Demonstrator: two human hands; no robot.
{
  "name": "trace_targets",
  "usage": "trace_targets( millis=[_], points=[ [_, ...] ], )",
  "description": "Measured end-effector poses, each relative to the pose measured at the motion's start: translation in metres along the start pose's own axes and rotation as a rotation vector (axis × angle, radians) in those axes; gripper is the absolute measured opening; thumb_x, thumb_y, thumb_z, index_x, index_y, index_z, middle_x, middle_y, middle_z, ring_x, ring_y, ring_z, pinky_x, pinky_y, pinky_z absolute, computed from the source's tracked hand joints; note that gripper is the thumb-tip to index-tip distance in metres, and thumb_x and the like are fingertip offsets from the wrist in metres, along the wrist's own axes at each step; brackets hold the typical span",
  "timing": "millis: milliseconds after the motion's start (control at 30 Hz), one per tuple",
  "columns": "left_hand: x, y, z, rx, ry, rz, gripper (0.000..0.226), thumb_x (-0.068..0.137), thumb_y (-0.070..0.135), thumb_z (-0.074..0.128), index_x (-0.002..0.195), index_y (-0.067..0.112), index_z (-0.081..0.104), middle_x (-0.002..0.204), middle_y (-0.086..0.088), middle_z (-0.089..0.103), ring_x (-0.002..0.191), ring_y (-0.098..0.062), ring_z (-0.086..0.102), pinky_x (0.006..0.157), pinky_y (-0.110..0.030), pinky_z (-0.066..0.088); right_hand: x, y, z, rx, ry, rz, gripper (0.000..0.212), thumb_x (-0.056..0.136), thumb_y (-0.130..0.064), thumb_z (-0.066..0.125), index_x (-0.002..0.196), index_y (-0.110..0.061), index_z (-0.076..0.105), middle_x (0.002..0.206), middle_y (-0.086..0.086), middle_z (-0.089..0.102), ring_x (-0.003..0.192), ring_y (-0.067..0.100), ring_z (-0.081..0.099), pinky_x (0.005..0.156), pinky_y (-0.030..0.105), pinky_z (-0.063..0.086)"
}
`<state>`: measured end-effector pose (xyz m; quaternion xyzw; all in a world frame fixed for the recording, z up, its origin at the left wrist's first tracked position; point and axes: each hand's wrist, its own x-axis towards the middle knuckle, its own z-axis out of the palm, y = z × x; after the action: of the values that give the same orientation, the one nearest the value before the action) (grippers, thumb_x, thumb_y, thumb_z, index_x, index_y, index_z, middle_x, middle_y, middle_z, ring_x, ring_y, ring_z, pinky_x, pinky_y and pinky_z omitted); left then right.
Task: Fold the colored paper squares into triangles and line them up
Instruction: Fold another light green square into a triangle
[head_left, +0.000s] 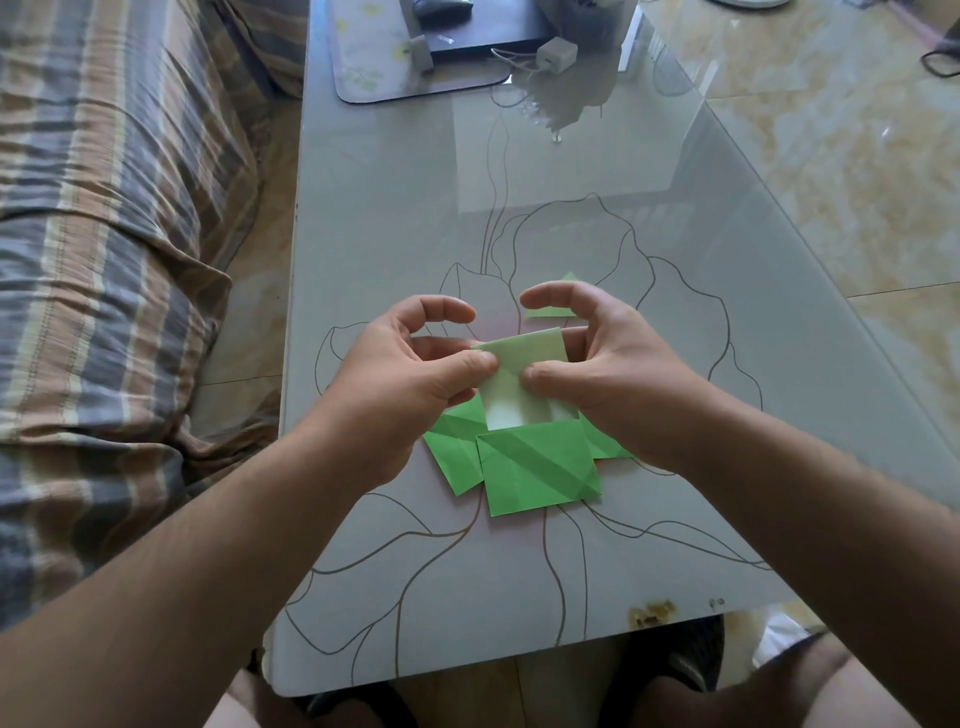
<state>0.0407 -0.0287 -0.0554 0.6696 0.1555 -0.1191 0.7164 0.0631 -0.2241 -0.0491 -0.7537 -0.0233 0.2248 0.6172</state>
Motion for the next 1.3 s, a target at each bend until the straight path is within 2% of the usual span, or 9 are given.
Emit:
trace_targets(
  millis=[300, 467, 667, 800, 900, 1000, 1167, 1233, 1300],
  points=[
    [0.000, 0.001, 0.000, -0.070, -0.059, -0.045, 0.039, 0.088, 0.000, 0.073, 0.118, 0.023, 0.065, 0.100, -0.019, 0.069, 0.089, -0.030, 0.070, 0.099, -0.051, 0.055, 0.001, 0.001, -0.001, 0.034, -0.012, -0.003, 0.060, 0.087, 0.010, 0.067, 0.134, -0.025, 0.055, 0.100, 0.017, 0.077, 0.082, 0.027, 0.074, 0.077, 0.042, 0.058],
    [0.000, 0.000, -0.001, -0.084, -0.074, -0.013, 0.030, 0.095, -0.002, 0.061, 0.117, 0.019, 0.065, 0.081, -0.008, 0.071, 0.082, -0.026, 0.068, 0.096, -0.049, 0.054, 0.001, 0.002, -0.002, 0.031, -0.019, -0.002, 0.060, 0.087, 0.009, 0.067, 0.133, -0.028, 0.055, 0.099, 0.015, 0.078, 0.081, 0.026, 0.073, 0.078, 0.044, 0.058],
    [-0.002, 0.000, -0.004, 0.059, -0.059, 0.114, 0.024, 0.100, 0.001, 0.059, 0.117, 0.018, 0.064, 0.095, -0.021, 0.076, 0.084, -0.028, 0.073, 0.090, -0.043, 0.062, 0.001, 0.002, -0.003, 0.042, -0.027, 0.003, 0.061, 0.084, 0.006, 0.069, 0.132, -0.029, 0.055, 0.099, 0.015, 0.078, 0.083, 0.032, 0.071, 0.084, 0.061, 0.057],
    [0.001, -0.001, -0.011, 0.233, -0.118, 0.203, 0.029, 0.106, 0.001, 0.049, 0.107, 0.021, 0.069, 0.102, -0.008, 0.078, 0.091, -0.023, 0.073, 0.088, -0.040, 0.060, 0.004, 0.003, -0.004, 0.075, -0.008, 0.019, 0.063, 0.076, 0.001, 0.071, 0.129, -0.031, 0.057, 0.098, 0.017, 0.078, 0.080, 0.033, 0.068, 0.075, 0.049, 0.053],
    [0.001, 0.000, -0.014, 0.263, -0.223, 0.239, 0.036, 0.101, -0.006, 0.056, 0.108, 0.023, 0.074, 0.107, -0.007, 0.077, 0.097, -0.025, 0.073, 0.088, -0.040, 0.061, 0.004, 0.004, -0.004, 0.086, -0.031, 0.017, 0.061, 0.086, 0.008, 0.069, 0.133, -0.028, 0.055, 0.097, 0.018, 0.078, 0.081, 0.032, 0.070, 0.079, 0.047, 0.053],
    [0.001, -0.001, -0.016, 0.430, -0.253, 0.323, 0.032, 0.094, -0.001, 0.070, 0.105, 0.027, 0.078, 0.104, -0.004, 0.078, 0.095, -0.028, 0.075, 0.090, -0.046, 0.062, 0.004, 0.004, -0.004, 0.095, -0.068, 0.024, 0.064, 0.083, 0.004, 0.070, 0.135, -0.030, 0.053, 0.097, 0.018, 0.078, 0.083, 0.035, 0.068, 0.080, 0.049, 0.050],
    [0.000, -0.001, -0.017, 0.566, -0.213, 0.442, 0.024, 0.085, 0.010, 0.082, 0.096, 0.031, 0.080, 0.096, 0.011, 0.079, 0.093, -0.015, 0.076, 0.092, -0.035, 0.060, 0.002, 0.001, -0.009, 0.039, -0.177, 0.045, 0.062, 0.088, 0.007, 0.069, 0.136, -0.029, 0.053, 0.097, 0.016, 0.077, 0.077, 0.025, 0.068, 0.070, 0.036, 0.051],
    [0.001, -0.001, -0.018, 0.555, -0.165, 0.463, 0.024, 0.083, 0.014, 0.084, 0.095, 0.034, 0.080, 0.095, 0.013, 0.079, 0.092, -0.012, 0.077, 0.091, -0.035, 0.061, 0.001, 0.000, -0.011, 0.061, -0.154, 0.040, 0.055, 0.093, 0.000, 0.070, 0.136, -0.029, 0.054, 0.106, 0.022, 0.075, 0.082, 0.024, 0.069, 0.077, 0.036, 0.054],
    [0.003, -0.002, -0.020, 0.525, -0.101, 0.479, 0.023, 0.083, 0.018, 0.084, 0.098, 0.035, 0.079, 0.096, 0.013, 0.079, 0.092, -0.013, 0.077, 0.090, -0.037, 0.061, 0.002, 0.000, -0.014, 0.079, -0.113, 0.014, 0.047, 0.095, -0.009, 0.070, 0.135, -0.031, 0.056, 0.102, 0.011, 0.076, 0.086, 0.024, 0.070, 0.083, 0.040, 0.054]
  ],
)
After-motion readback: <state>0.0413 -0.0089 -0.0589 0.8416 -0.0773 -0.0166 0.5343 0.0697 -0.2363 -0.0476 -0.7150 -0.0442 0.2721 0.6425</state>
